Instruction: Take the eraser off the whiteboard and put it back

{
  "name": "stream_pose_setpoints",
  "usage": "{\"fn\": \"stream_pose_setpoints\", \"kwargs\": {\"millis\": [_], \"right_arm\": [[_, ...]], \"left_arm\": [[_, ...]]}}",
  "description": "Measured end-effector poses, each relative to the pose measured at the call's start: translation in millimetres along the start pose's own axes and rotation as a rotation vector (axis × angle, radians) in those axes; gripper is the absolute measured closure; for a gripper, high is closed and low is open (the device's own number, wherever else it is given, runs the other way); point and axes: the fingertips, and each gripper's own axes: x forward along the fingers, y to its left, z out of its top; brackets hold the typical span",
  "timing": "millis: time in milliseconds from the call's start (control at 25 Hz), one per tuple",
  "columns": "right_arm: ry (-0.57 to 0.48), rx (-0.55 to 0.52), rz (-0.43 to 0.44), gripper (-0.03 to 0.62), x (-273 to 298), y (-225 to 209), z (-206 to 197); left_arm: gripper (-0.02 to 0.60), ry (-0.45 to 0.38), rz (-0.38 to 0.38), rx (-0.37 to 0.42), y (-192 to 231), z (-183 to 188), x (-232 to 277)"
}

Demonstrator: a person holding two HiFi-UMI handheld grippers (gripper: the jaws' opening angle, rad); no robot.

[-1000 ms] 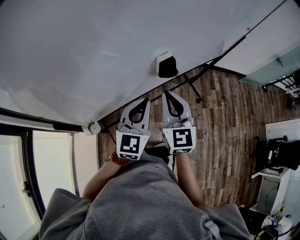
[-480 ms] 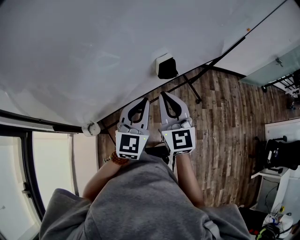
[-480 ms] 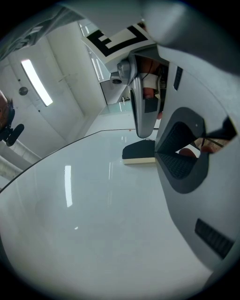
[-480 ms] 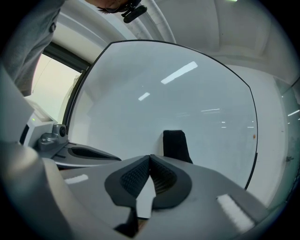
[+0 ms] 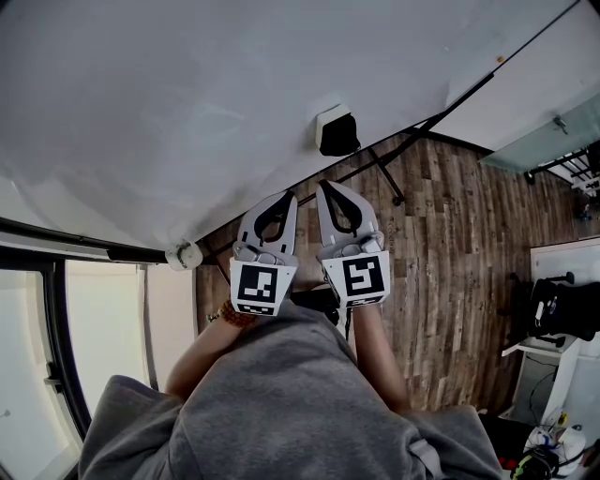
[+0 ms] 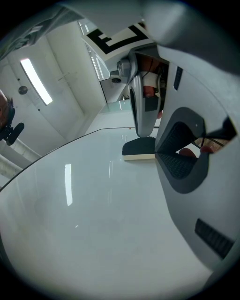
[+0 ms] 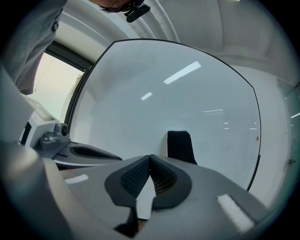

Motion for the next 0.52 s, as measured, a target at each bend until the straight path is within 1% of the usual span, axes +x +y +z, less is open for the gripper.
{"fn": "stream_pose_setpoints", "kwargs": {"millis": [320, 520], "right_arm": [[0.000, -0.003, 0.011, 0.583, -0.5, 3.4, 0.3], [0.007, -0.033, 0.017, 0.582, -2.6, 6.4, -1.6]], "left_arm": [[0.575, 0.003, 0.000, -0.004, 0.4, -1.4, -1.8], [0.575, 0.000, -0.003, -0.003, -2.4, -3.2, -3.3]]}}
